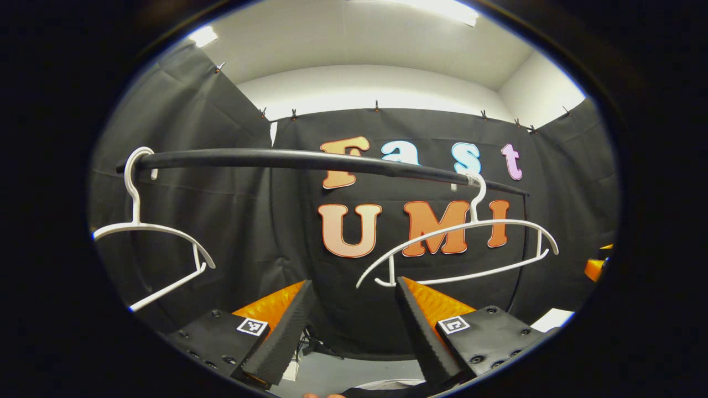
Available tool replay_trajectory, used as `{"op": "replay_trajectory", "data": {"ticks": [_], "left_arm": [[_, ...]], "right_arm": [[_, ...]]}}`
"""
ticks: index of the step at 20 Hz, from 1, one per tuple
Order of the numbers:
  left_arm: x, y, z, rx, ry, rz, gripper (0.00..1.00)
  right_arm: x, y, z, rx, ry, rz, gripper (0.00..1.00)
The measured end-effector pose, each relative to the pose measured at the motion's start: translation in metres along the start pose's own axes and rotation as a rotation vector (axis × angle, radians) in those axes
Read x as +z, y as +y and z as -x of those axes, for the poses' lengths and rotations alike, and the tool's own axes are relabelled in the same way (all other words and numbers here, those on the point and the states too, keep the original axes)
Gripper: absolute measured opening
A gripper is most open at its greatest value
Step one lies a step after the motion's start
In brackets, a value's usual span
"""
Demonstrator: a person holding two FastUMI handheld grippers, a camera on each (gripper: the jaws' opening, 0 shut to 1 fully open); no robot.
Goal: Grasp the clothes on the hanger with both hands and then place them into the laundry hamper below.
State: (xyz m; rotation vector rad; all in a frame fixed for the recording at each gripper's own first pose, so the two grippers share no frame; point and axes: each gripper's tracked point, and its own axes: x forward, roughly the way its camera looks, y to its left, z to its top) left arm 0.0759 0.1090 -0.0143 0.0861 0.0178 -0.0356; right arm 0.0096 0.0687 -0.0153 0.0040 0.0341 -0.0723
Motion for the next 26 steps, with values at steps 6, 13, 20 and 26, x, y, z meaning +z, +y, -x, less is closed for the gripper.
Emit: {"op": "replay_trajectory", "data": {"ticks": [6,13,20,26], "left_arm": [[-0.001,0.005,-0.002,0.015,0.000,0.006,0.96],[-0.005,0.010,-0.006,0.022,0.006,0.006,0.96],[-0.005,0.021,-0.008,0.036,-0.003,0.008,0.96],[-0.004,0.035,-0.004,0.051,-0.004,0.017,0.96]], "right_arm": [[0.002,0.006,-0.001,0.002,-0.009,0.007,1.00],[0.005,0.014,-0.005,0.008,-0.015,0.002,1.00],[0.010,0.026,-0.006,0.013,-0.025,0.002,0.92],[0.013,0.040,-0.005,0.031,-0.028,0.009,0.92]]}}
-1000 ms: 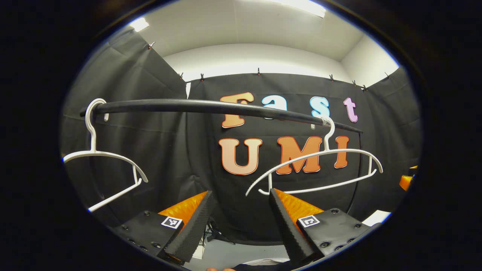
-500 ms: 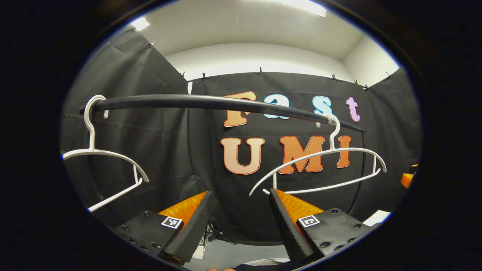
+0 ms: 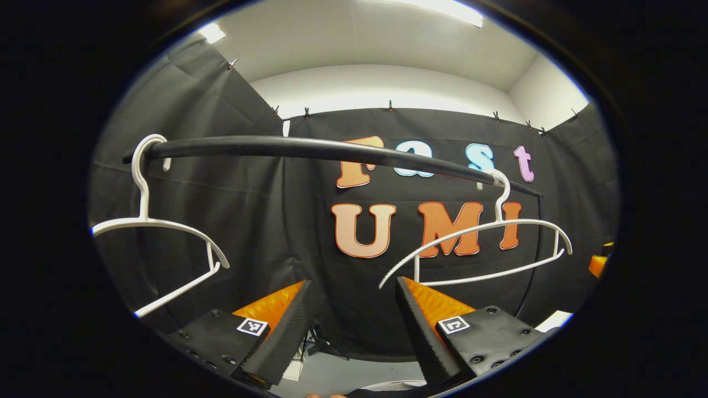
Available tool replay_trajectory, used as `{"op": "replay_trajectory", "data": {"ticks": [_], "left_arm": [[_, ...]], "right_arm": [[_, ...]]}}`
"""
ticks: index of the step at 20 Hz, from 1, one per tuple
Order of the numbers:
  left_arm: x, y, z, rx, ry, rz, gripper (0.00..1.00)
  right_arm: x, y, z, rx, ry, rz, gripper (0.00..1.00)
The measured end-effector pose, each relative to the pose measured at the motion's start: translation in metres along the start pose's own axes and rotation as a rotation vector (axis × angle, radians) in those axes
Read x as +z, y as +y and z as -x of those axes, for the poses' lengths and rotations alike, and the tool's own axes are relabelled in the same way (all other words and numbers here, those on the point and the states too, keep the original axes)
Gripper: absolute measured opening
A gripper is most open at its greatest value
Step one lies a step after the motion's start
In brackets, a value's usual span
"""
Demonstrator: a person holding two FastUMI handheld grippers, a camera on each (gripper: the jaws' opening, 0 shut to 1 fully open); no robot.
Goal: Grasp the clothes on the hanger with both hands and then place them into the laundry hamper below.
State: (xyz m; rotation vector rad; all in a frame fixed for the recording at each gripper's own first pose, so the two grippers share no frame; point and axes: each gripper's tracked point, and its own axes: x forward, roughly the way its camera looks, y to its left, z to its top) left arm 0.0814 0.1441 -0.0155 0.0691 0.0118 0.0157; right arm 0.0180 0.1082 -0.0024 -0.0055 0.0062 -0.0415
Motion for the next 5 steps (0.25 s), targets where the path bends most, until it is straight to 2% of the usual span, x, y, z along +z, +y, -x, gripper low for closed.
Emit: {"op": "replay_trajectory", "data": {"ticks": [5], "left_arm": [[-0.0016,0.0040,0.0012,0.002,-0.001,0.006,0.96]], "right_arm": [[-0.0001,0.0057,0.0038,0.004,0.005,0.000,0.92]]}}
